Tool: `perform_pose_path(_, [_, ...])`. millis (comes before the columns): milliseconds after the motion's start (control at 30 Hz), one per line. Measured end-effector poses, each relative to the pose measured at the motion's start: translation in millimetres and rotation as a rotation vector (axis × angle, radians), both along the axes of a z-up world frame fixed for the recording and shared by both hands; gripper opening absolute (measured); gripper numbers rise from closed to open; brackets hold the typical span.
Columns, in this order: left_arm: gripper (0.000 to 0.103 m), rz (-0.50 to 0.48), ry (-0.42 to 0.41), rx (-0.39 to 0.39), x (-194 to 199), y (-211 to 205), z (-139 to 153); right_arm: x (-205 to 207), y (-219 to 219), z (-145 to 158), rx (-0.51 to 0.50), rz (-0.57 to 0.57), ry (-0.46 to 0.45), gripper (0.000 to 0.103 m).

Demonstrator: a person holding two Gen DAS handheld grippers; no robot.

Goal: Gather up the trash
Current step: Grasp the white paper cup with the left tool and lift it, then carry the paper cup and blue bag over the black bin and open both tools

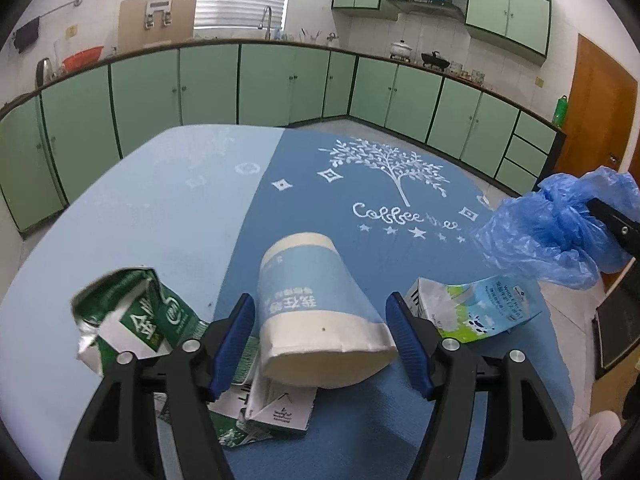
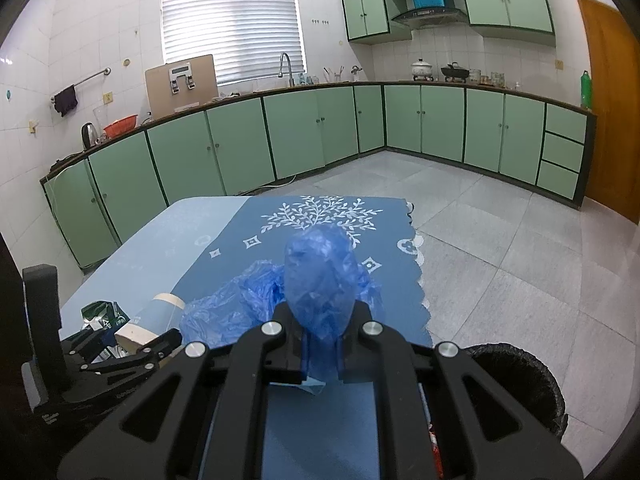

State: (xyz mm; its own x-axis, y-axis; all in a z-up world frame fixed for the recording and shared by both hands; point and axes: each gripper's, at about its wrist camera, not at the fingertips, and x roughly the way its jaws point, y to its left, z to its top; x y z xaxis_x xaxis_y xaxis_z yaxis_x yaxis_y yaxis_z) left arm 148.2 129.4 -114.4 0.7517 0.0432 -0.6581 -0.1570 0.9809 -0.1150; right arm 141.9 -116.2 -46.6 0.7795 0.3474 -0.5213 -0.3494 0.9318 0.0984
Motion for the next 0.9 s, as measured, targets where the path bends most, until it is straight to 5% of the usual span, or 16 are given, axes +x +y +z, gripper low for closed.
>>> perform_pose_path(233, [0.065, 0.009, 0.009, 0.007, 8, -2, -6, 2, 0, -1, -0.002, 0.007, 0.005, 0.008])
perform_pose_path(467, [0.025, -0.008, -0.006, -0.009, 6, -2, -2, 3, 3, -4, -0.006, 0.016, 0.017, 0.008])
perform_pose_path(900, [0.018, -0.044, -0.171, 0.013, -18, -18, 61, -7, -4, 11, 0.007, 0.011, -0.031, 0.008])
